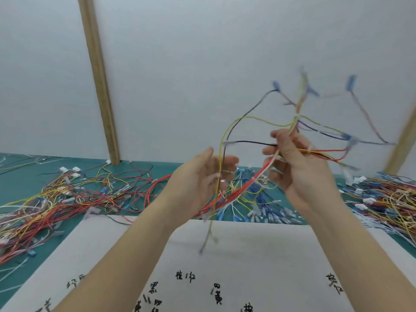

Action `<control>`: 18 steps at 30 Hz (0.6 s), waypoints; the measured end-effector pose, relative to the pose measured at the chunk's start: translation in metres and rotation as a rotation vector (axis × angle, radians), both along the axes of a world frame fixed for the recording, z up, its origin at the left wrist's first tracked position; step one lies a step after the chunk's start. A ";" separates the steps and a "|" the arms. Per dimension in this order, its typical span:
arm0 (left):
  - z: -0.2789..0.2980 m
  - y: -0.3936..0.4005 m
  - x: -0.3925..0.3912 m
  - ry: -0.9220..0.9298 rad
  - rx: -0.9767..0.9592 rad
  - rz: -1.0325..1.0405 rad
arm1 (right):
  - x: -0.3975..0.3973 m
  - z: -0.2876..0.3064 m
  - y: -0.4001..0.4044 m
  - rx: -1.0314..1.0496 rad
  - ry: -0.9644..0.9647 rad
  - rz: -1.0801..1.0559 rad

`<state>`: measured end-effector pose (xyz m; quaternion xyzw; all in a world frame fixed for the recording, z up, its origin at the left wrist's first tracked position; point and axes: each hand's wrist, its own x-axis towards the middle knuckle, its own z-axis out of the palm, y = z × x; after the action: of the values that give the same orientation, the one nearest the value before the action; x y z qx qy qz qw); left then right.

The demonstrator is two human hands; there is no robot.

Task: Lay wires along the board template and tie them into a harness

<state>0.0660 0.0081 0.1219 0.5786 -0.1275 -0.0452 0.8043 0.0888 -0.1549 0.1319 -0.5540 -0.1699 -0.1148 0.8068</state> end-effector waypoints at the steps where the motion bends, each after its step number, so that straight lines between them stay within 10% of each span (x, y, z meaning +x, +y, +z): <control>1: 0.002 0.003 -0.004 -0.007 0.056 -0.098 | 0.002 0.001 -0.008 -0.001 0.007 -0.059; 4: 0.002 0.005 -0.012 -0.045 0.227 -0.304 | 0.007 0.002 -0.022 -0.038 0.019 -0.144; 8: 0.004 0.024 -0.007 -0.059 0.252 -0.029 | 0.010 0.007 -0.033 -0.113 -0.030 -0.170; 14: -0.024 0.050 0.015 -0.202 1.308 -0.006 | 0.011 0.011 -0.043 -0.092 -0.039 -0.178; 18: -0.050 0.039 0.024 -0.245 1.470 -0.188 | 0.015 0.005 -0.041 -0.212 -0.046 -0.243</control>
<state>0.0898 0.0468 0.0719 0.9542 -0.2019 -0.1228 0.1833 0.1039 -0.1963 0.1372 -0.6497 -0.1312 -0.2059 0.7199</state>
